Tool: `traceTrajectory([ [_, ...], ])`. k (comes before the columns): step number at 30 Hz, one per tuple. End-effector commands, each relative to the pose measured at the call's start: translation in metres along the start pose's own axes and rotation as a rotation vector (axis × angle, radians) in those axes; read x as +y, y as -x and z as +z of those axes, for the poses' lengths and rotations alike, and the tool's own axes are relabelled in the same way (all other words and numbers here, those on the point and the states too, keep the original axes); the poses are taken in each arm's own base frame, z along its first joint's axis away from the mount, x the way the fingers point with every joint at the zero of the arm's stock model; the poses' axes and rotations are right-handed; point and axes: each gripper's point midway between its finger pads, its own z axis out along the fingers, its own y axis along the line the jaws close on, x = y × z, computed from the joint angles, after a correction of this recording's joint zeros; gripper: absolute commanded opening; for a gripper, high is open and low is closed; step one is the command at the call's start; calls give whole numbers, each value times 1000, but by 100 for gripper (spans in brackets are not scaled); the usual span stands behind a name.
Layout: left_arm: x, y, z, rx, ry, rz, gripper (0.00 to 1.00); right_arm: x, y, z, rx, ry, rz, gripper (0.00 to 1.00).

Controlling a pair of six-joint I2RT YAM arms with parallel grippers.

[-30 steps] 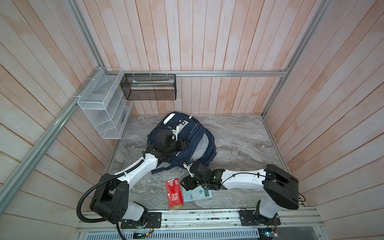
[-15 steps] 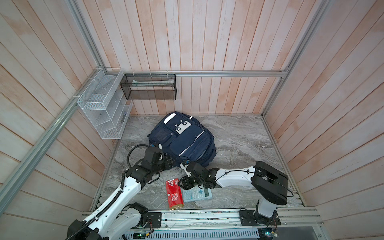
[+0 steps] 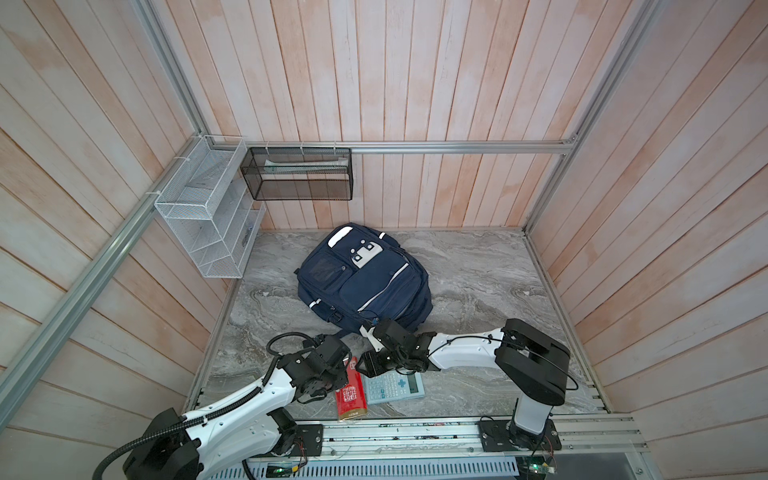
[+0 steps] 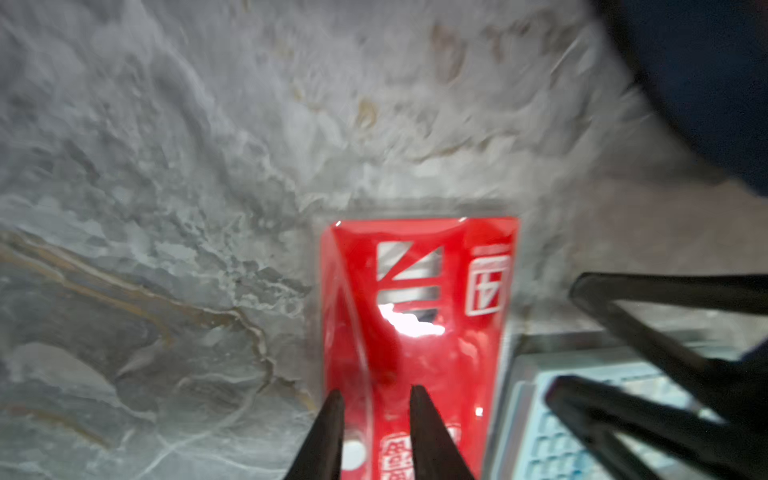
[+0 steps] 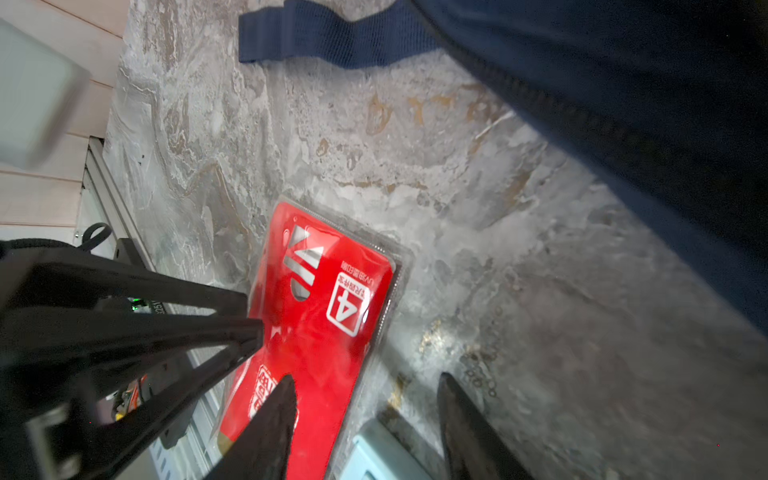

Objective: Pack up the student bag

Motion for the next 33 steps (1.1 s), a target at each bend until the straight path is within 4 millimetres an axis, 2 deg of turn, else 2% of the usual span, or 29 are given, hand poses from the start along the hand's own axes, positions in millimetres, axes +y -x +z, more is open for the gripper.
traceTrajectory([
  [1, 4, -8, 9, 20, -1, -67, 21, -3, -4, 5, 22, 24, 19, 54],
  [5, 5, -7, 19, 7, -10, -73, 21, -6, -11, 10, 41, 36, 18, 54],
  [10, 1, -5, 34, -5, -31, -77, 19, 1, -19, 14, 65, 157, 63, 52],
  [15, 3, 2, 41, -40, -33, -83, 19, 0, -10, 11, 31, 233, 82, 45],
  [18, 1, 8, 41, -47, -50, -82, 18, 4, -4, 10, 20, 256, 70, 30],
  [19, -1, 12, 38, -54, -55, -78, 19, 6, 0, 8, 12, 259, 64, 19],
  [21, -7, 21, 28, -82, -67, -67, 19, 10, 8, -2, -31, 271, 57, 6],
  [24, -21, 39, 6, -152, -116, -26, 26, 13, 25, -26, -107, 256, 42, 0],
  [27, -37, 64, -25, -265, -167, 31, 52, 9, 39, -54, -174, 199, 25, 0],
  [30, -56, 92, -65, -396, -209, 115, 77, -6, 46, -84, -224, 164, 49, 0],
  [31, -63, 99, -78, -434, -227, 147, 82, -11, 47, -94, -239, 157, 57, 0],
  [33, -80, 111, -102, -495, -269, 207, 83, -22, 49, -114, -277, 132, 69, 0],
])
